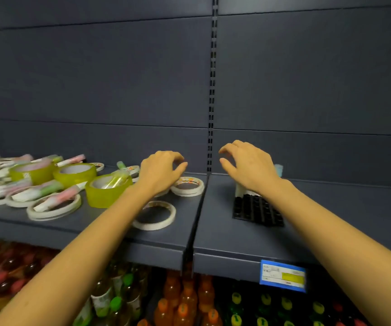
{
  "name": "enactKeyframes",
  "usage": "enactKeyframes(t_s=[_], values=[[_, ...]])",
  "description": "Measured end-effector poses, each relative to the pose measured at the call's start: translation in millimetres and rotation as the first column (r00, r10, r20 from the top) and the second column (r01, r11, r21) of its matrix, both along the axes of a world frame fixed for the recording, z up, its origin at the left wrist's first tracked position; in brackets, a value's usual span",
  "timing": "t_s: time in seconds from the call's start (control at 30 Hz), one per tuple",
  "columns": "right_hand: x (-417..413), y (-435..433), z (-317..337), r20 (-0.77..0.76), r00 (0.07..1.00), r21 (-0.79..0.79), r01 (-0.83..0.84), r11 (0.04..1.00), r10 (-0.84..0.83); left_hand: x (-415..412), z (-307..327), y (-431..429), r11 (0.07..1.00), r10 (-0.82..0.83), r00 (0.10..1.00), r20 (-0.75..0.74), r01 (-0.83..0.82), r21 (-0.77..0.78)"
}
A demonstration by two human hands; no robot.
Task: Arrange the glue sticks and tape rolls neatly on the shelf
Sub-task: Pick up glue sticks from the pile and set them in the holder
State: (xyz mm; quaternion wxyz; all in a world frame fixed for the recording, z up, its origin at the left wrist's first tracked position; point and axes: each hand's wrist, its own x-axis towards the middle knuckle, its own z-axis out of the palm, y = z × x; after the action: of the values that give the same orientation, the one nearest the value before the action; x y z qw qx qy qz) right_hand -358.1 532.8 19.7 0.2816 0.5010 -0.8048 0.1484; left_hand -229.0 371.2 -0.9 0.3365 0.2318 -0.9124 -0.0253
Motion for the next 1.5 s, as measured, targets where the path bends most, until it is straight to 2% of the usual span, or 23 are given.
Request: enactKeyframes(t_s=[0.13,0.3,0.5,0.77,0.83,0.9,1.07,1.13,1.2,1.27,1.37,1.43,1.5], values=[[41.1,-52.4,-4.2,0.039,0.997,0.011,-0.074,0.997,0.074,62.2,6.7,-48.3,0.990,0.130,0.991,0.011,-0.130,0.054],[88.1,-118.1,-9.5,0.115,0.987,0.026,-0.112,0.993,0.108,117.5,9.4,-106.9,0.980,0.173,0.985,0.010,-0.174,0.095],[126.9,-190.9,-18.9,0.349,0.937,0.099,-0.017,0.995,-0.019,142.1,-1.5,-163.7,0.996,0.040,0.992,0.119,-0.049,0.070],[145.4,-228.7,-27.1,0.552,0.816,0.126,0.125,0.984,-0.174,141.0,-4.9,-201.2,0.988,-0.140,0.980,0.138,0.129,0.087],[145.2,-227.0,-24.4,0.634,0.766,0.043,0.097,0.994,-0.102,135.6,-5.7,-202.2,0.980,-0.180,0.974,0.134,0.166,0.110],[144.8,-220.0,-18.8,0.699,0.714,-0.102,0.045,0.994,0.039,128.1,-6.7,-201.9,0.973,-0.204,0.968,0.146,0.184,0.136],[145.1,-196.5,1.7,0.635,0.742,-0.389,0.068,0.919,0.214,104.5,-7.6,-195.0,0.979,-0.191,0.954,0.231,0.168,0.116],[145.2,-189.4,7.4,0.615,0.755,-0.443,0.093,0.892,0.227,96.5,-7.6,-193.1,0.981,-0.189,0.943,0.273,0.168,0.102],[145.0,-183.2,9.1,0.598,0.773,-0.456,0.111,0.883,0.212,91.8,-7.8,-192.1,0.973,-0.212,0.930,0.299,0.173,0.151],[146.1,-177.2,7.6,0.590,0.785,-0.439,0.114,0.891,0.190,89.4,-6.4,-191.8,0.959,-0.241,0.934,0.263,0.188,0.213],[144.5,-166.2,4.5,0.577,0.802,-0.420,0.129,0.898,0.155,91.2,3.9,-193.7,0.934,-0.251,0.967,0.043,0.230,0.272],[141.9,-156.3,4.1,0.565,0.814,-0.432,0.152,0.889,0.135,93.1,16.5,-192.6,0.908,-0.288,0.953,-0.094,0.303,0.290],[137.7,-144.5,4.4,0.554,0.825,-0.445,0.184,0.877,0.108,92.4,27.1,-186.3,0.884,-0.357,0.925,-0.127,0.379,0.273]])
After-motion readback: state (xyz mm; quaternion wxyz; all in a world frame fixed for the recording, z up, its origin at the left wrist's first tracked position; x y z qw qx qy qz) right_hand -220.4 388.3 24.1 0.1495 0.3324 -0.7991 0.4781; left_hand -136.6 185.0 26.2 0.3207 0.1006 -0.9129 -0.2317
